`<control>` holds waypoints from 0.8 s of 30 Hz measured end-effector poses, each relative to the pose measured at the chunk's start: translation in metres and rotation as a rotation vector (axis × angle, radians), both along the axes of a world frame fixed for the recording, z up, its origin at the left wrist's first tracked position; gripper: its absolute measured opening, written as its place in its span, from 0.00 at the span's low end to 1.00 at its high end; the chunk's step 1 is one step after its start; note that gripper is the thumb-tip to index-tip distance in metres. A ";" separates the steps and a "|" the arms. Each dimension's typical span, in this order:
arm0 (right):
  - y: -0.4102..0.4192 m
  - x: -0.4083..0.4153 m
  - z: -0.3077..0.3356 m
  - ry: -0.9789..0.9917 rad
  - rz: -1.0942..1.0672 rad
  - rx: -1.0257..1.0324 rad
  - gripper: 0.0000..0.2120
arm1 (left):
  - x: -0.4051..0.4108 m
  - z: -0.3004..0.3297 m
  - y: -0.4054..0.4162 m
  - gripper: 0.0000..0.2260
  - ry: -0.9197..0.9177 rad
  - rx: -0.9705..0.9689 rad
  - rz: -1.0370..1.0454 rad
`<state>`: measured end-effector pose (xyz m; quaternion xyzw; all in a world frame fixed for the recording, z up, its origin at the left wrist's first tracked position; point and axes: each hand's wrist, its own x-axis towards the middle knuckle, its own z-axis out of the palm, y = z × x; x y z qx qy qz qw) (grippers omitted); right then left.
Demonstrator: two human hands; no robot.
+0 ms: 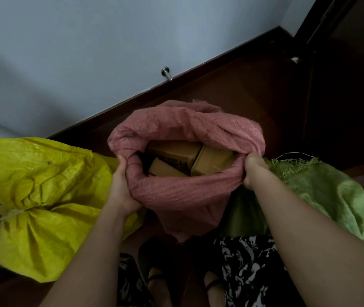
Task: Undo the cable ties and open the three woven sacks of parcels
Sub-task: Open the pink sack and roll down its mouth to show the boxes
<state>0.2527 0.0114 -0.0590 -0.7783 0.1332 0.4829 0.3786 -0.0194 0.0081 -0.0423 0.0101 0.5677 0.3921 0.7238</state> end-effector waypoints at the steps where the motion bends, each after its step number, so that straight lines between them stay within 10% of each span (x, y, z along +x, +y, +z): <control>1: 0.000 0.000 -0.003 -0.090 0.064 -0.067 0.27 | -0.003 0.000 0.002 0.28 -0.023 0.007 -0.013; 5: -0.004 -0.004 0.003 -0.771 0.708 -0.284 0.42 | -0.019 0.004 0.014 0.24 0.018 -0.003 -0.131; 8: 0.007 -0.011 0.012 -1.251 0.968 0.053 0.44 | -0.033 0.009 0.028 0.25 0.182 -0.036 -0.293; 12: 0.033 -0.053 0.015 -1.306 1.397 0.451 0.43 | -0.043 0.010 0.037 0.25 0.269 -0.024 -0.375; 19: 0.079 -0.076 -0.012 -1.253 1.626 0.484 0.50 | -0.030 0.014 0.031 0.16 0.392 0.061 -0.667; 24: 0.095 -0.080 -0.014 -1.273 1.429 0.567 0.26 | -0.039 0.017 0.030 0.20 0.371 0.130 -0.950</control>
